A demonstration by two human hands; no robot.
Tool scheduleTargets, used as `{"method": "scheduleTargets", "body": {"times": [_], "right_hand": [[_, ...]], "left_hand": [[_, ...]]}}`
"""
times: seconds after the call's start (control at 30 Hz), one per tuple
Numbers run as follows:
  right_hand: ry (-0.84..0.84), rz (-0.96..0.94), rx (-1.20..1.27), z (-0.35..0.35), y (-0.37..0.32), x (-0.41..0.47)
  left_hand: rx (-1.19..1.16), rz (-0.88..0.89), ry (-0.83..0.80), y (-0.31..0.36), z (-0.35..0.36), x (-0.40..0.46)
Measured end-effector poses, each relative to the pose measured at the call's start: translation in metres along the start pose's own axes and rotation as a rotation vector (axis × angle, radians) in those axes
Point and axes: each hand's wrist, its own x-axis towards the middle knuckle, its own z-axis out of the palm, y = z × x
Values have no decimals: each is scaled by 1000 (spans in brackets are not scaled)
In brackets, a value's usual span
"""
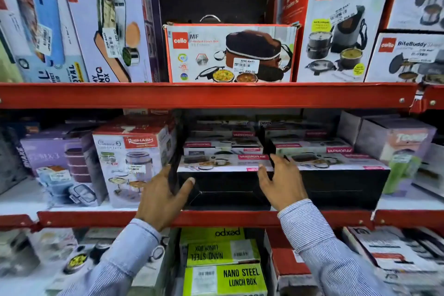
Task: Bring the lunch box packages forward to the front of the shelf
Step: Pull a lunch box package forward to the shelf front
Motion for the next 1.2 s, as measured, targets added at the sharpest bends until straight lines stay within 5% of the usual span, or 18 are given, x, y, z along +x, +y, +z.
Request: {"method": "scheduleTargets", "body": {"times": [0.2, 0.6, 0.77, 1.2], "right_hand": [[-102, 157, -16, 1, -4, 4], [30, 263, 586, -44, 9, -17], [96, 260, 529, -35, 18, -17], [-145, 336, 191, 37, 48, -33]], "left_hand": [[-346, -397, -173, 7, 11, 10], [-798, -264, 32, -1, -20, 7], [-697, -195, 151, -8, -11, 4], [-567, -255, 22, -54, 52, -2]]}}
